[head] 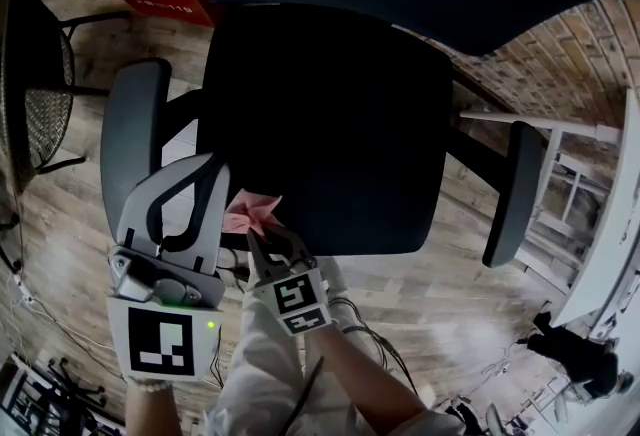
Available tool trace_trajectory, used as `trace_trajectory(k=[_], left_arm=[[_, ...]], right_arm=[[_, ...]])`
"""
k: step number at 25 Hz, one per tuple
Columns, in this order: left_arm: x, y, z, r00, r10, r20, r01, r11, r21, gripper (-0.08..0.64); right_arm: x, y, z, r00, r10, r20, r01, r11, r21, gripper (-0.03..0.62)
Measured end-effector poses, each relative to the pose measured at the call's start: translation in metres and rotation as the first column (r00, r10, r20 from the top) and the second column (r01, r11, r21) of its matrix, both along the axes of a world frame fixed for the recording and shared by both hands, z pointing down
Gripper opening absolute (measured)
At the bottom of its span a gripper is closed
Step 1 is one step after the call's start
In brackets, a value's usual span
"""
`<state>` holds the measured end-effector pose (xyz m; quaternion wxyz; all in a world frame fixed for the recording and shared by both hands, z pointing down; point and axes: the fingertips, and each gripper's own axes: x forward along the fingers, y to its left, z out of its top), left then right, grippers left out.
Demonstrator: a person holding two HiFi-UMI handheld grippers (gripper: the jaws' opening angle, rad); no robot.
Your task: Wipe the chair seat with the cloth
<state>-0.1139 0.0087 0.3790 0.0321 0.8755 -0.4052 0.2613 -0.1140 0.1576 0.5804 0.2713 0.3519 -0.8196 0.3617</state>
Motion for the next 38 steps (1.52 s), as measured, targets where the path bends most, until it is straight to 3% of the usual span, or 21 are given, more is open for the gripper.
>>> trace_trajectory(k=[7,17,23,29,38], left_arm=[[0.023,0.002,0.001,0.999,0.046,-0.003,-0.046,0.999,-0.006,0.018],[0.051,0.001,0.002,0.996,0.092,-0.005,-0.092,0.996,-0.004,0.018],[0.061,0.001,-0.002,0.994,0.112,-0.006,-0.112,0.994,0.001,0.018],[0.061,0.001,-0.002,0.993,0.119,0.008,-0.119,0.993,-0.002,0.018],[0.049,-0.004,-0.001,0.995,0.1,0.001,-0.1,0.995,0.005,0.018]], right_arm=[[0.109,-0.002,0.017,0.976,0.117,-0.181,-0.116,0.993,0.017,0.055],[0.278,0.014,0.017,0.865,0.276,-0.42,-0.274,0.959,0.065,0.055],[0.346,0.026,0.007,0.815,0.284,-0.506,-0.274,0.957,0.097,0.055],[0.367,0.029,0.002,0.795,0.294,-0.531,-0.29,0.952,0.093,0.055],[0.328,0.056,0.012,0.81,0.321,-0.491,-0.349,0.936,0.037,0.055]])
